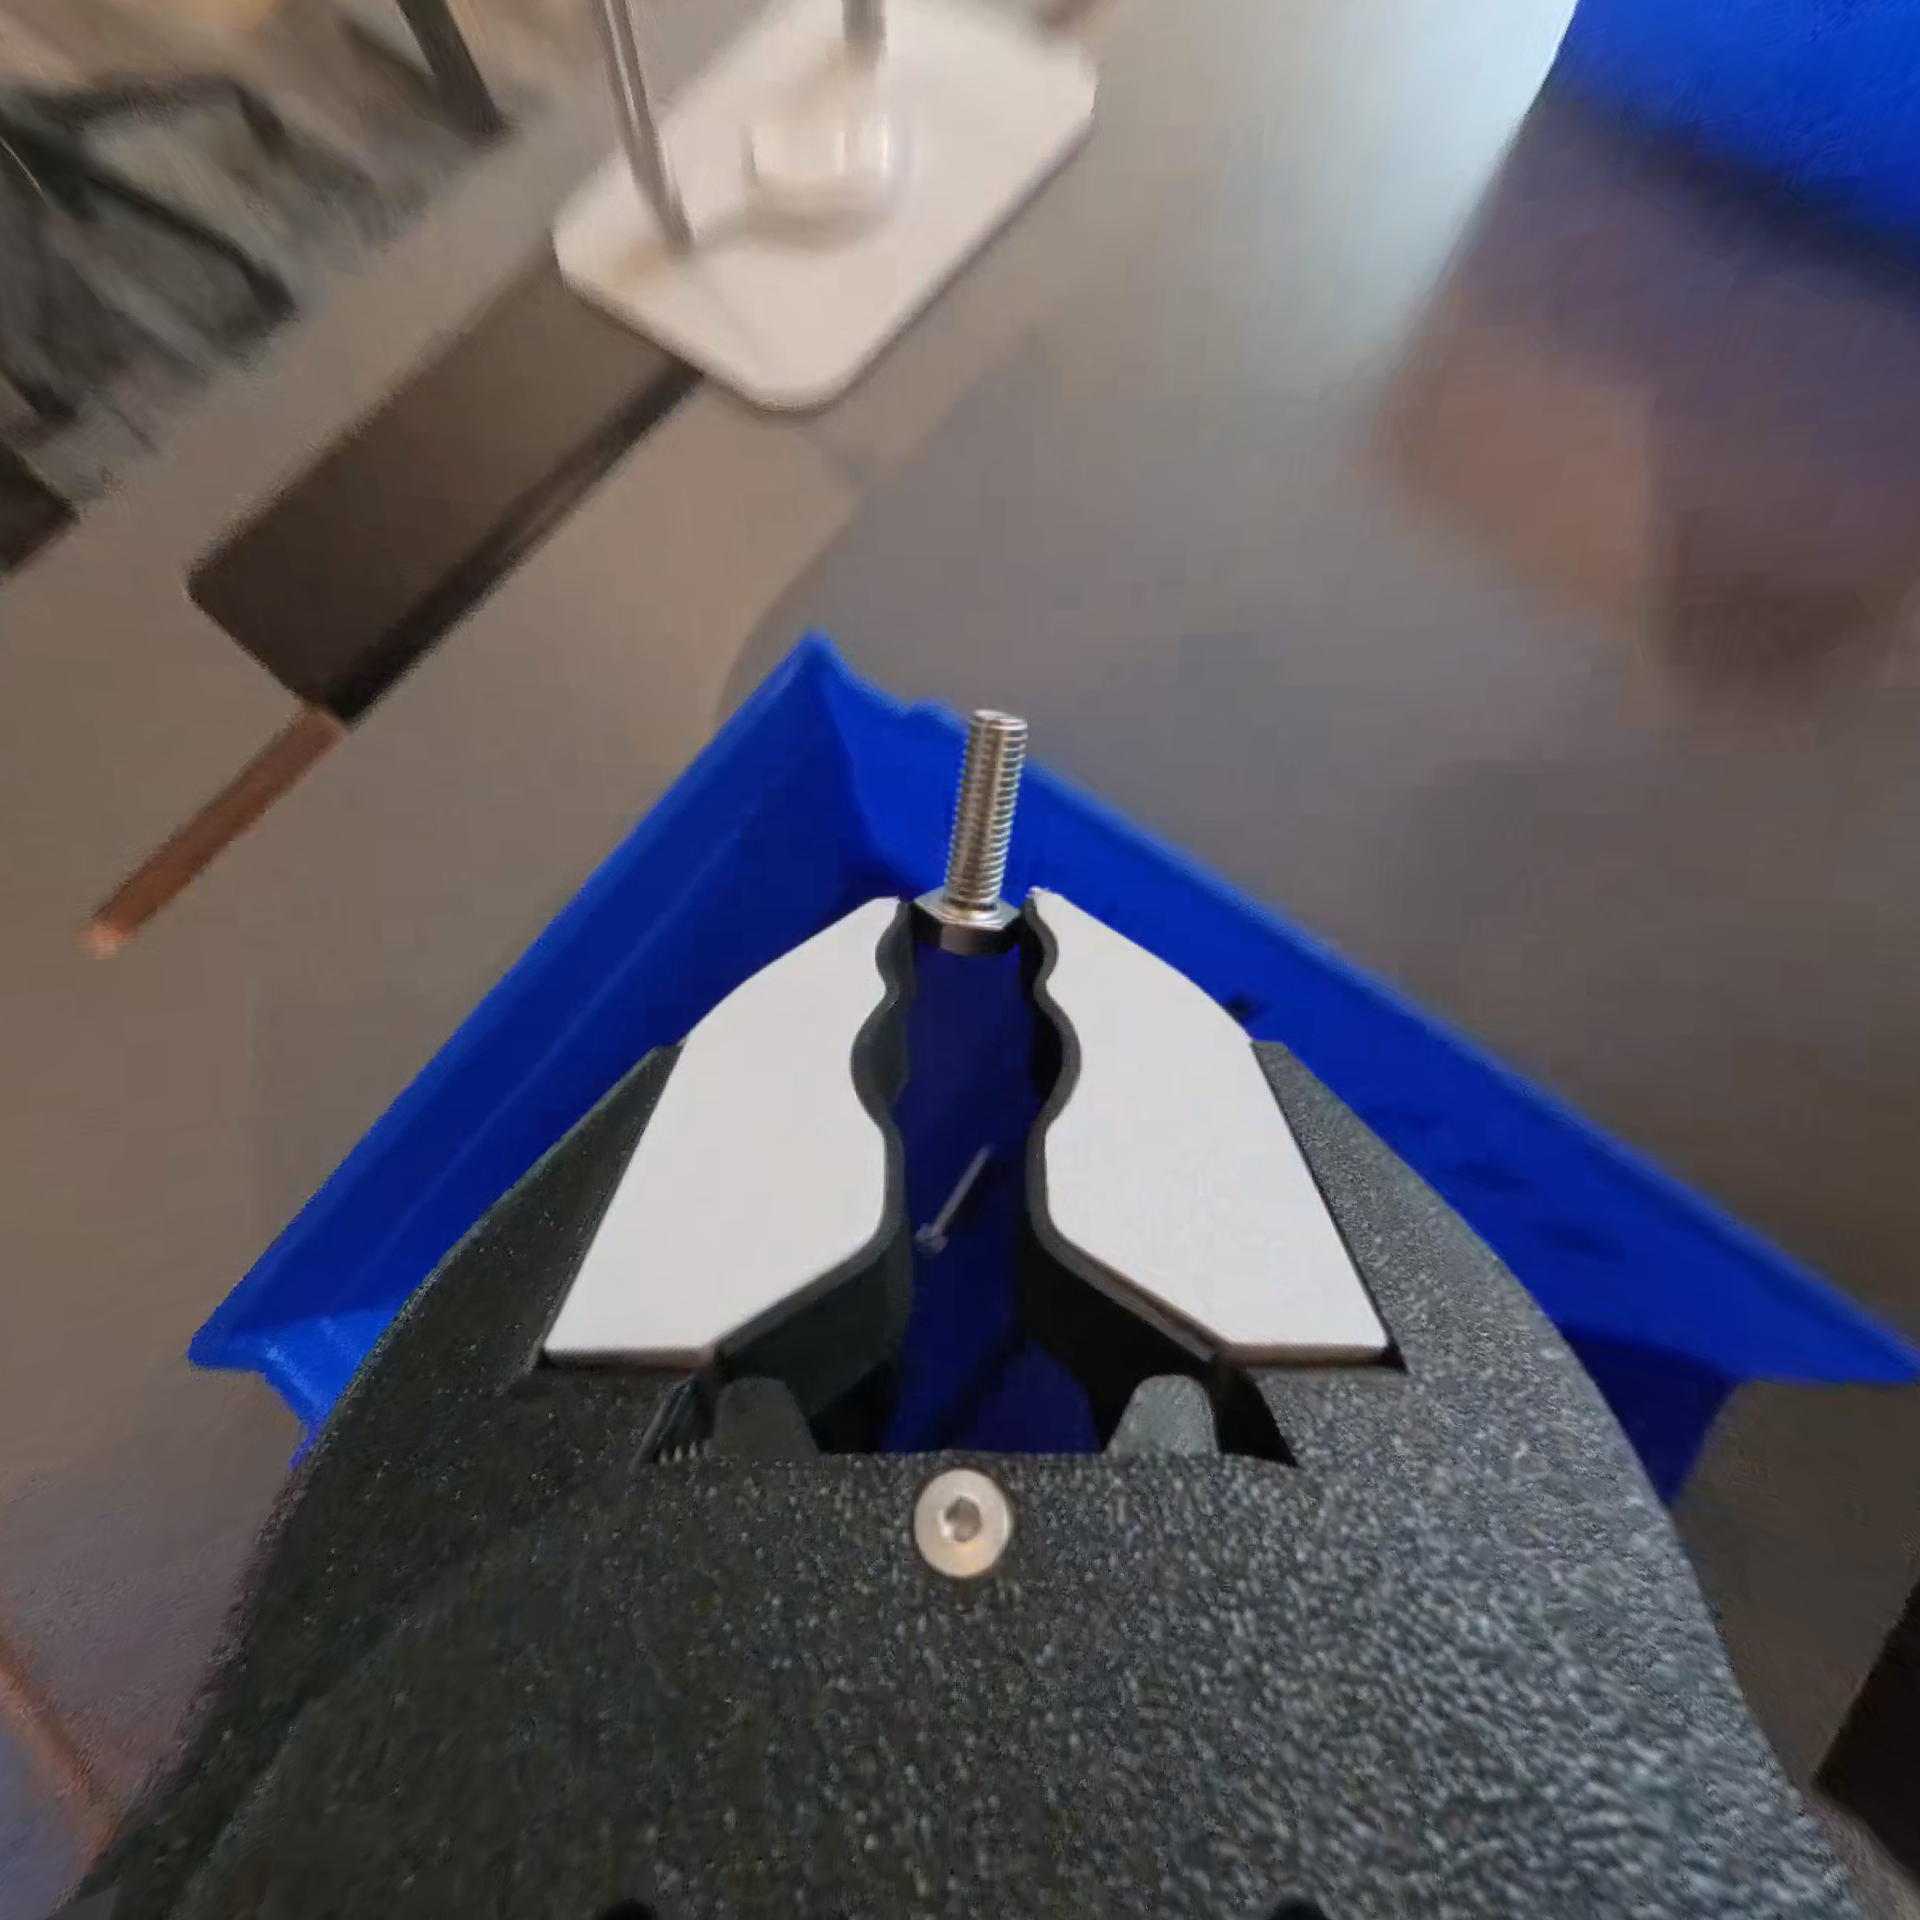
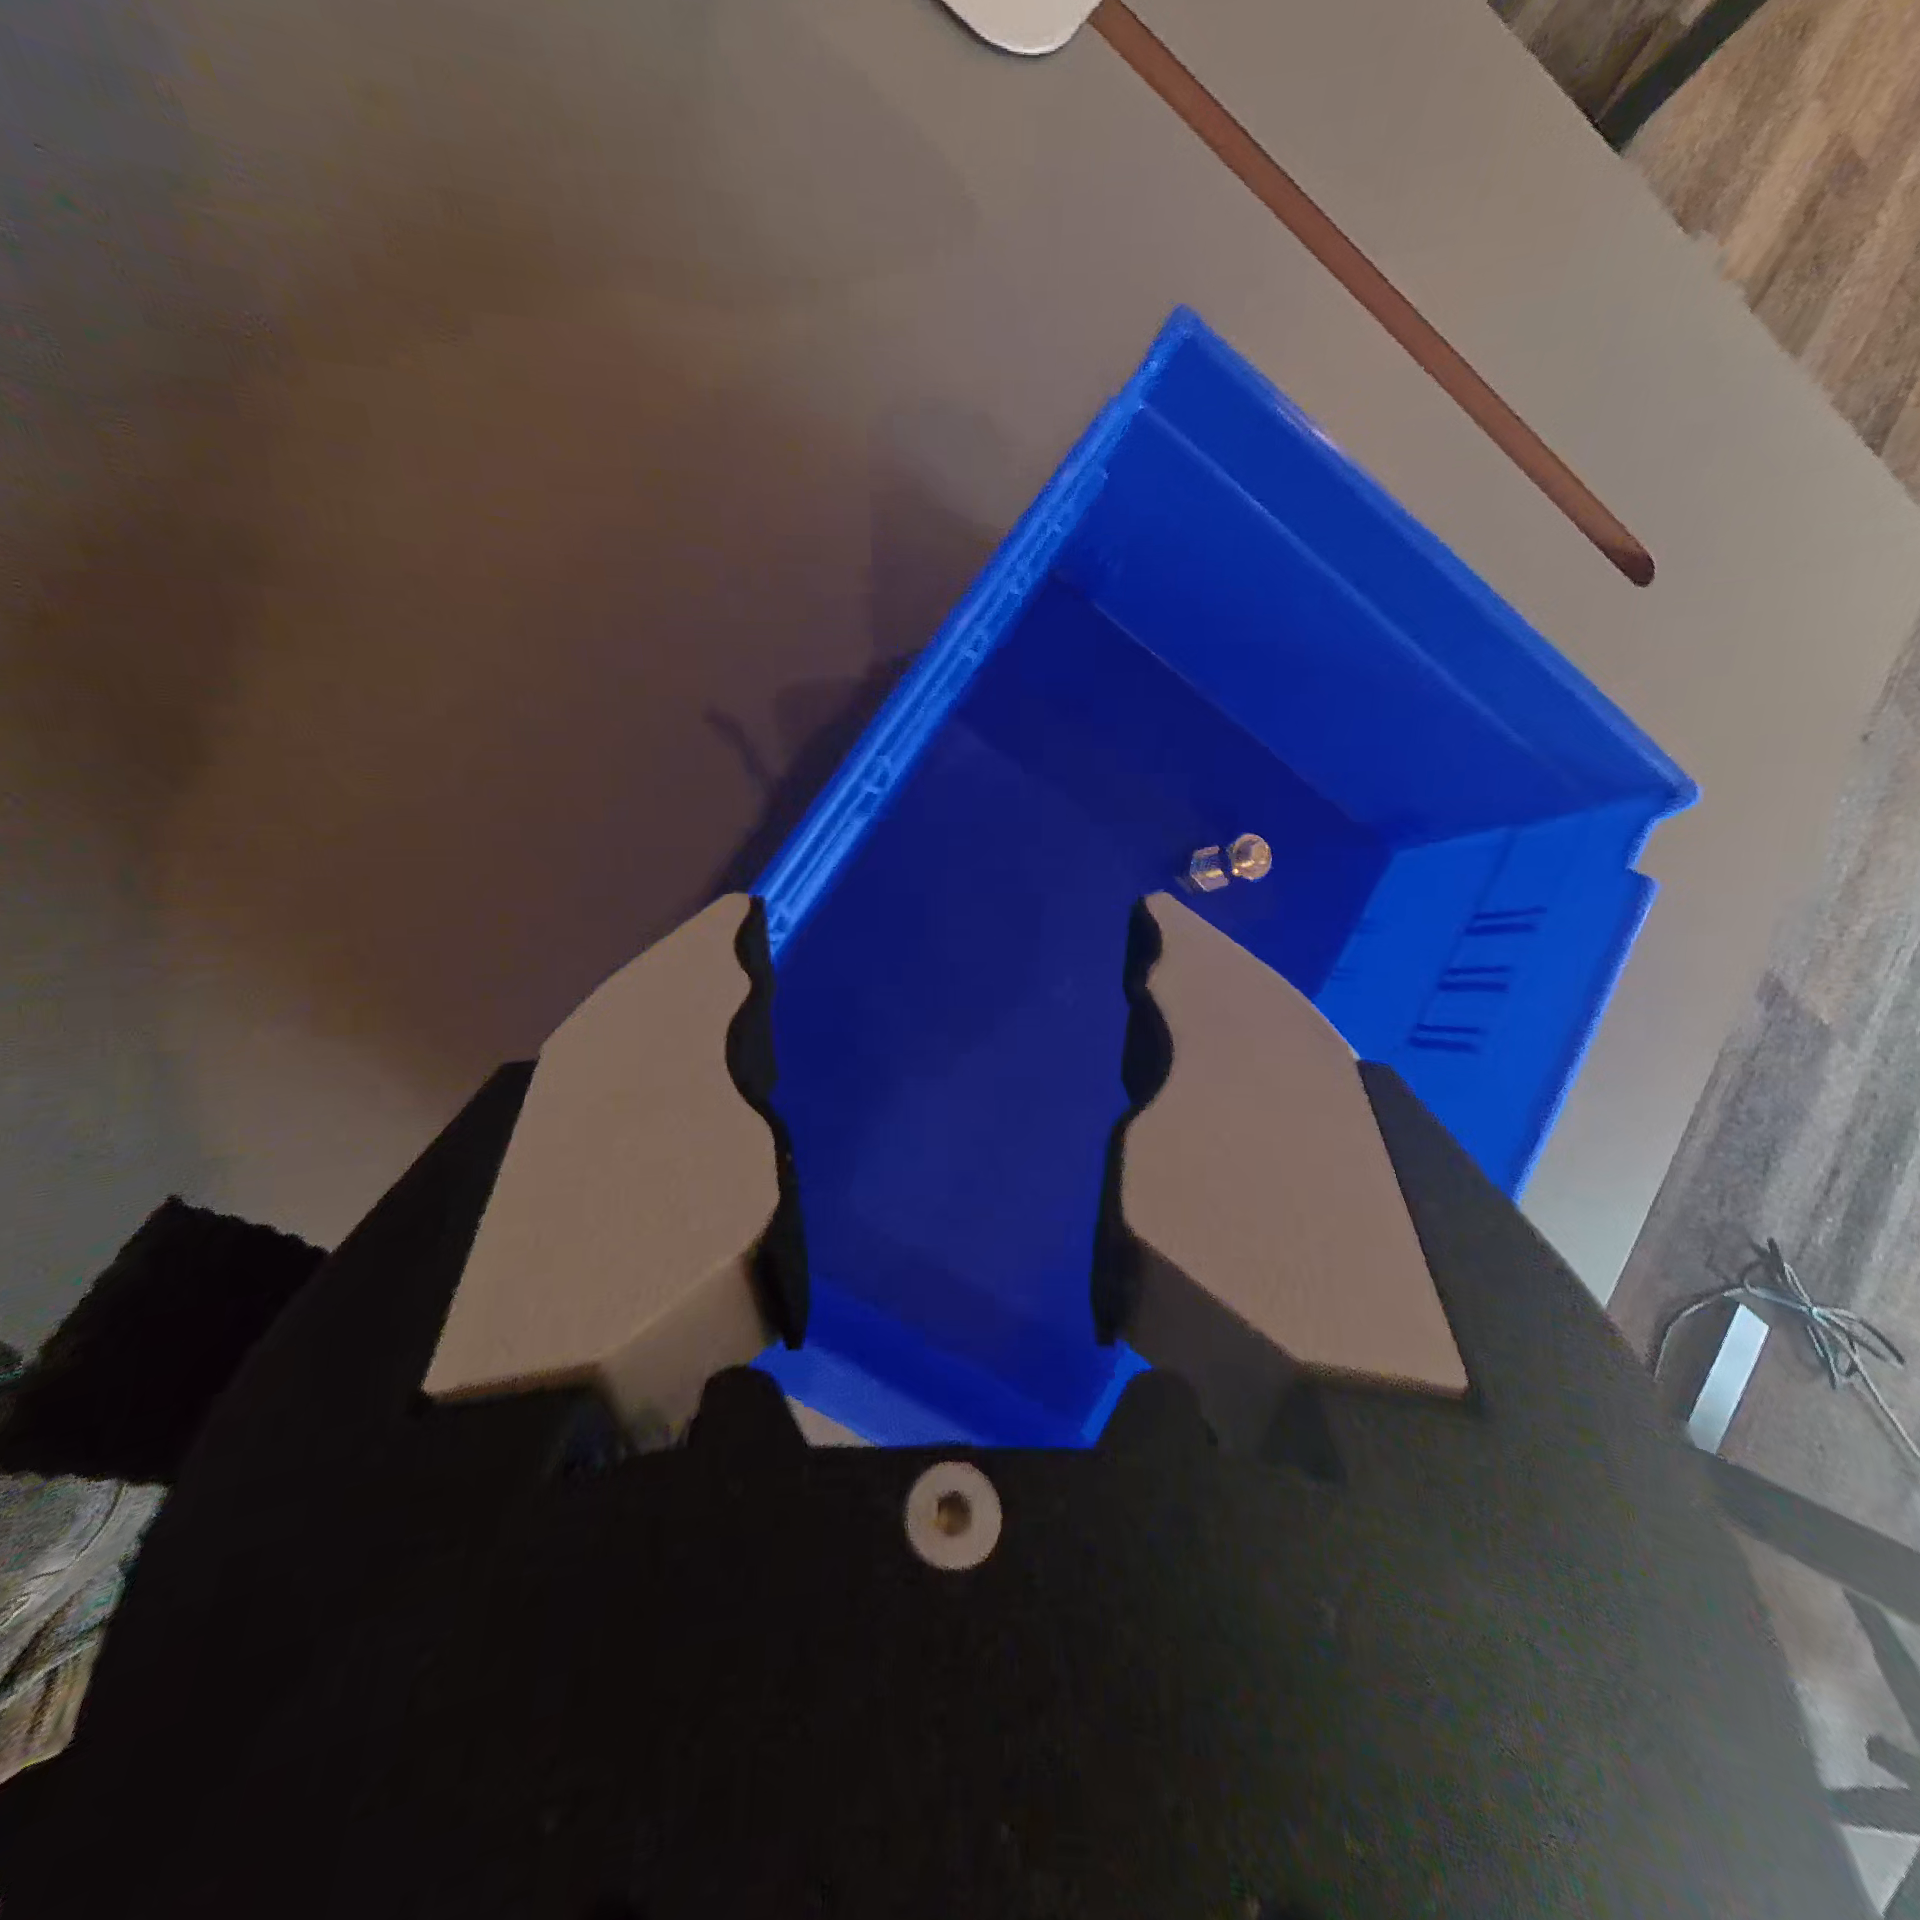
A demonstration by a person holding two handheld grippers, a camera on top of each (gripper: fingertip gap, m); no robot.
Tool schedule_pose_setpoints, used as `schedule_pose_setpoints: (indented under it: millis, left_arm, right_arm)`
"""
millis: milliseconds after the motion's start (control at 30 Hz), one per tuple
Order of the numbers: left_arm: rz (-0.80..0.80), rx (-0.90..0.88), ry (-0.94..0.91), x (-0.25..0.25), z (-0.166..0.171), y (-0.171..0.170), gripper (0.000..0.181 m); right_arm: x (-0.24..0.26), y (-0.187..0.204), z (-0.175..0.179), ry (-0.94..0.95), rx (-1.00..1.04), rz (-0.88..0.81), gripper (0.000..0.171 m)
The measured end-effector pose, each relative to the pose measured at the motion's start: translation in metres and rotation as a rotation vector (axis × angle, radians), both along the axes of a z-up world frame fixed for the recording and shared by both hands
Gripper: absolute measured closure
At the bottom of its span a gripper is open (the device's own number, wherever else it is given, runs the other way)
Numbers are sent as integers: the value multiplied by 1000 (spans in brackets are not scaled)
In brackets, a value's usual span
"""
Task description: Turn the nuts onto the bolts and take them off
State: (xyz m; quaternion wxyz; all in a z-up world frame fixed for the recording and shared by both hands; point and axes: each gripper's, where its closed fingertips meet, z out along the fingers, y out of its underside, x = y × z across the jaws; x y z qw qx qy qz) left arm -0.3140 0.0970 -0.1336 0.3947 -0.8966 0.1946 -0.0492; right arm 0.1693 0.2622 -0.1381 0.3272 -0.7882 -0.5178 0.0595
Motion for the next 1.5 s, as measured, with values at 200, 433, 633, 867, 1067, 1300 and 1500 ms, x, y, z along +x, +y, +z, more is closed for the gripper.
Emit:
schedule_pose_setpoints:
  millis: [200,433,633,867,1067,1300,1500]
  left_arm:
    - [-96,299,-187,77,74,-10,162]
    - [-250,487,-372,179,104,-20,162]
    - [-414,521,-516,270,85,-9,162]
    - [-503,512,-573,315,29,22,162]
    - [-625,611,-585,329,21,28,162]
    - [-668,664,-645,329,6,32,162]
    - [-670,617,-643,336,-12,37,162]
  right_arm:
    - [-13,-20,8,-5,8,89,106]
    - [-33,-46,17,25,-31,212,107]
    - [-55,-69,34,56,-57,312,109]
    - [-74,-94,57,62,-74,394,111]
    - [-102,-118,71,51,-37,478,110]
    - [-149,-146,86,74,-29,569,112]
    - [-195,-169,97,54,-9,707,114]
